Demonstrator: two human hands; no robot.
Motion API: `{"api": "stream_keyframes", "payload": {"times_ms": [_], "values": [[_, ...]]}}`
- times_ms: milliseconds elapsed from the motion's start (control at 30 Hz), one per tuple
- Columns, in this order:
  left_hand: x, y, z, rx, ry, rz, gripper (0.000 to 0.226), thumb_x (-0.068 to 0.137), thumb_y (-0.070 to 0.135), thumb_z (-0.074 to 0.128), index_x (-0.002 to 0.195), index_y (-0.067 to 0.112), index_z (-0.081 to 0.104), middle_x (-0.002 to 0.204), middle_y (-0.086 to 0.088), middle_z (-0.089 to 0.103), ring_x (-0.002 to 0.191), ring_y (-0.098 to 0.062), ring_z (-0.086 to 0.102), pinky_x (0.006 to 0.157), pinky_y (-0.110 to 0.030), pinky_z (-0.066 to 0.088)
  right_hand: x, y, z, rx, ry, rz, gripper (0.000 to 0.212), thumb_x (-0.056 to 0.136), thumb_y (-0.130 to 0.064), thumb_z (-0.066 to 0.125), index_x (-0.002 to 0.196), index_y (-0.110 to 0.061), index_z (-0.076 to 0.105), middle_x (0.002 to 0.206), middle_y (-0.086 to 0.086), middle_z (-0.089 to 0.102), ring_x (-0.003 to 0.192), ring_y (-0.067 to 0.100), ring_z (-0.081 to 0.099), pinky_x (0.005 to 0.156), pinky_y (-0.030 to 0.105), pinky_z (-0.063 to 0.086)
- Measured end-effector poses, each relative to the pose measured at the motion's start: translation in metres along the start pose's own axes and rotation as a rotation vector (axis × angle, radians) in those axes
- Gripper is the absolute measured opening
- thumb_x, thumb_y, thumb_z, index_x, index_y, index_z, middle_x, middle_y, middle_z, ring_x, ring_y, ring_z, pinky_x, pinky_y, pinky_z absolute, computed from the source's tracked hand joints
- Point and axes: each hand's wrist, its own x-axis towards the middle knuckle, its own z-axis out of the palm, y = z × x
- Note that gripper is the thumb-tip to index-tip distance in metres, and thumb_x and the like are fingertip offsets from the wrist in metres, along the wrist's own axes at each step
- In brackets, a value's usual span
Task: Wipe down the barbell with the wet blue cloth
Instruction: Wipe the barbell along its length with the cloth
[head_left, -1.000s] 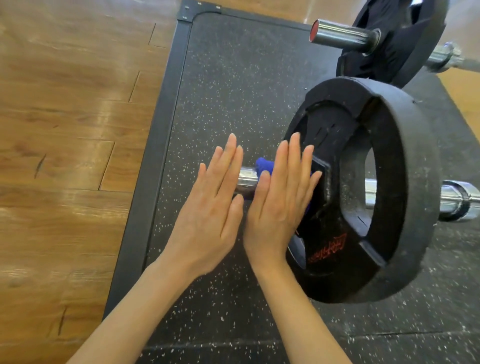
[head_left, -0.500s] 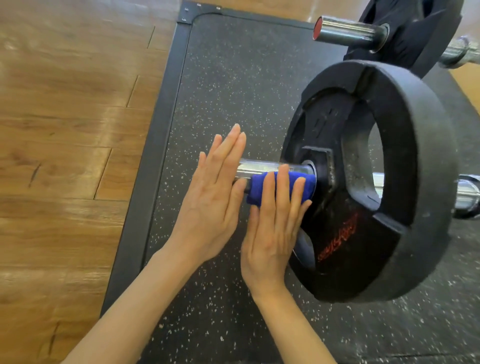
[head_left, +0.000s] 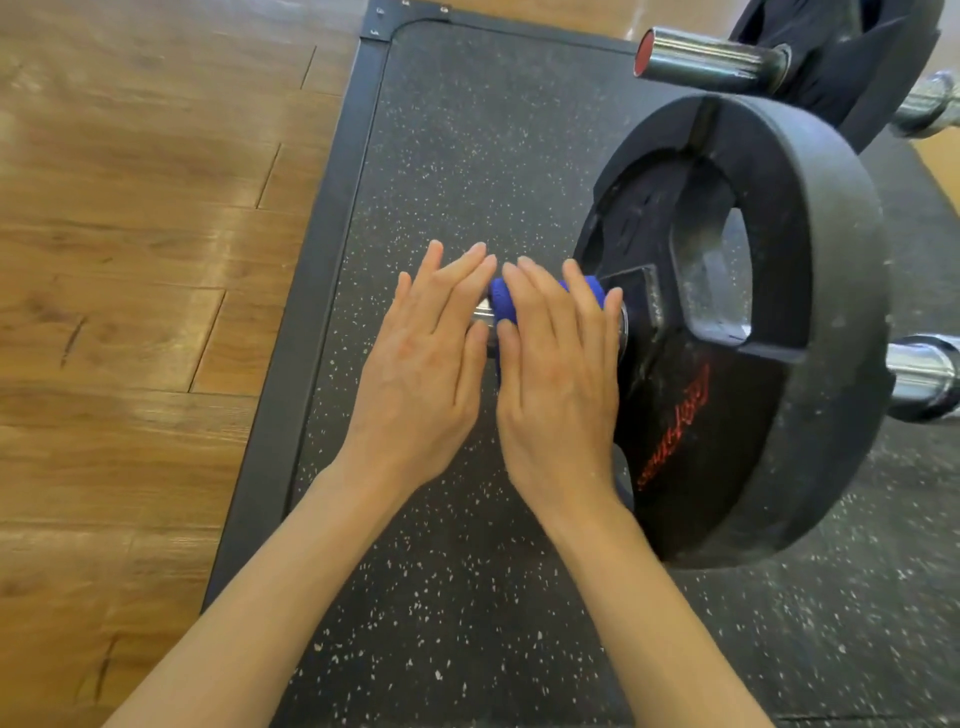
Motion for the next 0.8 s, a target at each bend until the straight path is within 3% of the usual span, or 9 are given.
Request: {"api": "stream_keyframes", "payload": {"times_ms": [100,233,367,700,800], "values": [[-0.007,0.001,-0.002,0.003,-0.012,0.003,0.049,0.107,0.021,0.028,0.154,0.014,0.039,0.162,0.002,0.035,0.156,-0.020,0.015,0.127,-0.030,0.004,0.000,0.000,-0.009,0.028,-0.044,0.047,0.044,0.105,-0.019,0.036,0.145,-0.010,0.051,0.152,0.003,0.049,0.150,0.024,0.028,0.125,0.033,-0.003],[-0.017,0.003,-0.007,0.036,-0.040,0.018,0.051,0.106,0.021,0.028,0.156,0.013,0.036,0.164,0.002,0.032,0.156,-0.020,0.014,0.127,-0.029,0.002,-0.008,-0.020,-0.001,0.005,0.079,0.229,0.044,0.105,-0.015,0.035,0.144,-0.001,0.049,0.152,0.011,0.048,0.151,0.028,0.026,0.126,0.034,0.000],[-0.030,0.010,-0.011,0.009,-0.069,0.010,0.052,0.107,0.019,0.030,0.159,0.016,0.030,0.167,0.005,0.024,0.157,-0.017,0.010,0.128,-0.032,0.004,-0.023,-0.012,-0.015,-0.126,-0.009,0.051,0.042,0.104,-0.012,0.039,0.144,-0.001,0.050,0.150,0.013,0.050,0.148,0.032,0.033,0.126,0.040,0.006],[-0.070,0.029,-0.024,0.005,-0.129,-0.021,0.055,0.106,0.024,0.027,0.161,0.017,0.024,0.169,0.008,0.017,0.157,-0.014,0.005,0.128,-0.031,0.000,-0.053,-0.021,-0.031,-0.105,-0.009,0.155,0.044,0.102,-0.004,0.040,0.145,0.002,0.045,0.151,0.015,0.048,0.148,0.031,0.032,0.127,0.041,0.011],[-0.079,0.035,-0.029,0.004,-0.123,-0.050,0.054,0.108,0.028,0.023,0.161,0.018,0.024,0.169,0.009,0.016,0.157,-0.012,0.002,0.127,-0.028,-0.003,-0.068,-0.026,-0.036,-0.103,-0.053,0.090,0.046,0.100,-0.002,0.042,0.146,0.000,0.046,0.151,0.013,0.048,0.149,0.030,0.032,0.127,0.040,0.008]]}}
